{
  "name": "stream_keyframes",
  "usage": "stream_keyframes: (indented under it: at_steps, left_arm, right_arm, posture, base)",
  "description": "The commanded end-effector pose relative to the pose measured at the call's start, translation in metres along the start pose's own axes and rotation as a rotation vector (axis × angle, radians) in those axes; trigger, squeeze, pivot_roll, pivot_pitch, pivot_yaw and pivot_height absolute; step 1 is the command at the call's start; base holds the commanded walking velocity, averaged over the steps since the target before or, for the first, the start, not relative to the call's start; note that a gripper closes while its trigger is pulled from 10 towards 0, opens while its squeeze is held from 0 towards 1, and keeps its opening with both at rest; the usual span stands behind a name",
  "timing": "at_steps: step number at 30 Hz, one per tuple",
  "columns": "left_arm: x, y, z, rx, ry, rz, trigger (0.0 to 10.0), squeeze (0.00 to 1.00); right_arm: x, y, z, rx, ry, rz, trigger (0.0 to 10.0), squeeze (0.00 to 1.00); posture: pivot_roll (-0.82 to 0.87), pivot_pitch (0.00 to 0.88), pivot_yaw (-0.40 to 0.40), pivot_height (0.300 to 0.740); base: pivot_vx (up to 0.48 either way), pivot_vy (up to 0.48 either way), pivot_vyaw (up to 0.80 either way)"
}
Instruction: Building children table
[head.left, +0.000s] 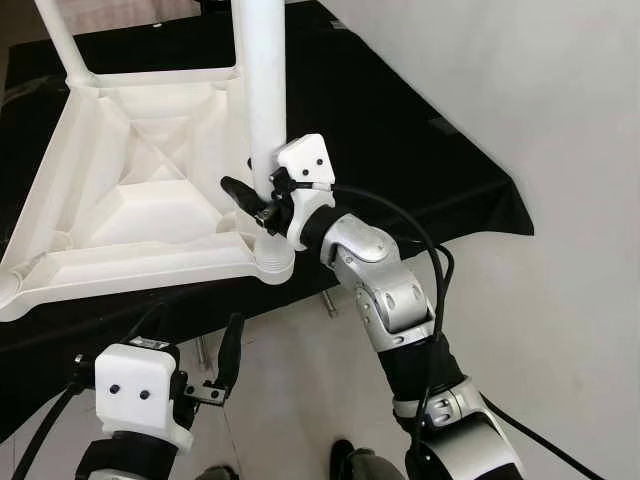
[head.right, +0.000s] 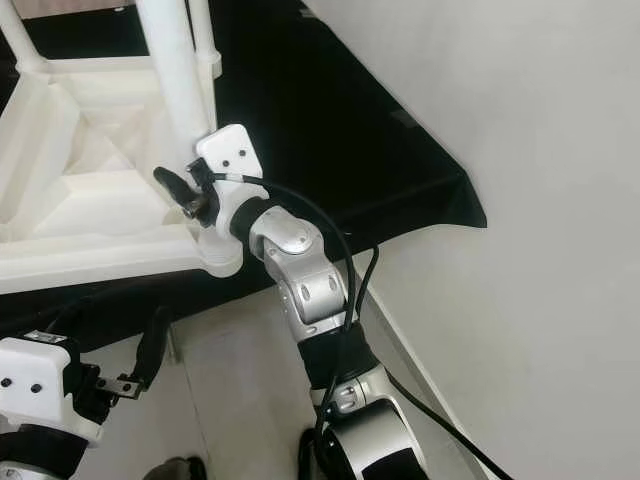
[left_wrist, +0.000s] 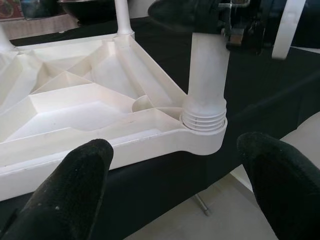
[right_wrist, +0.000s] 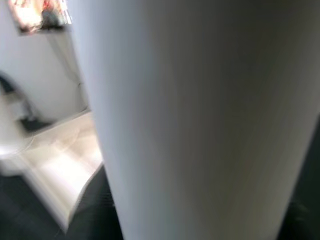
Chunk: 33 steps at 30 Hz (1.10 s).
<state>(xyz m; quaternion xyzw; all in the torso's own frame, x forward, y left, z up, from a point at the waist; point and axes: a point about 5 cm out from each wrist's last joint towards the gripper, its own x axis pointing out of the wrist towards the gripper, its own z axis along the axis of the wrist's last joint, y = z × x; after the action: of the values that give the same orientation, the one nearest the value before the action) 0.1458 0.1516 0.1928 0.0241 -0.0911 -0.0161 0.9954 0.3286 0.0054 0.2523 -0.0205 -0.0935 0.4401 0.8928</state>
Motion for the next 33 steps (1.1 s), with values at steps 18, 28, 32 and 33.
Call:
stream_keyframes:
  at_steps: [18, 28, 32, 33]
  left_arm:
    - [-0.009, 0.005, 0.004, 0.010, 0.026, 0.031, 10.0, 0.00]
    - [-0.013, 0.005, 0.005, 0.018, 0.042, 0.033, 10.0, 0.00]
    - [-0.013, 0.006, 0.006, 0.023, 0.042, 0.037, 10.0, 0.00]
    - [-0.013, 0.006, 0.006, 0.022, 0.042, 0.036, 10.0, 0.00]
  right_arm:
    - [0.002, -0.003, 0.013, -0.053, -0.028, 0.730, 10.0, 0.00]
    - [0.004, -0.017, 0.013, -0.090, 0.065, 0.794, 0.0, 0.00]
    - [0.002, -0.021, 0.005, -0.138, 0.138, 0.821, 0.0, 0.00]
    - [0.001, -0.024, 0.001, -0.153, 0.164, 0.816, 0.0, 0.00]
  posture:
    - [0.15, 0.275, -0.061, 0.740]
    - [0.17, 0.292, -0.056, 0.740]
    - [0.17, 0.298, -0.055, 0.740]
    - [0.17, 0.298, -0.054, 0.740]
  base:
    - [0.000, 0.000, 0.00]
    - [0.000, 0.000, 0.00]
    - [0.000, 0.000, 0.00]
    - [0.000, 0.000, 0.00]
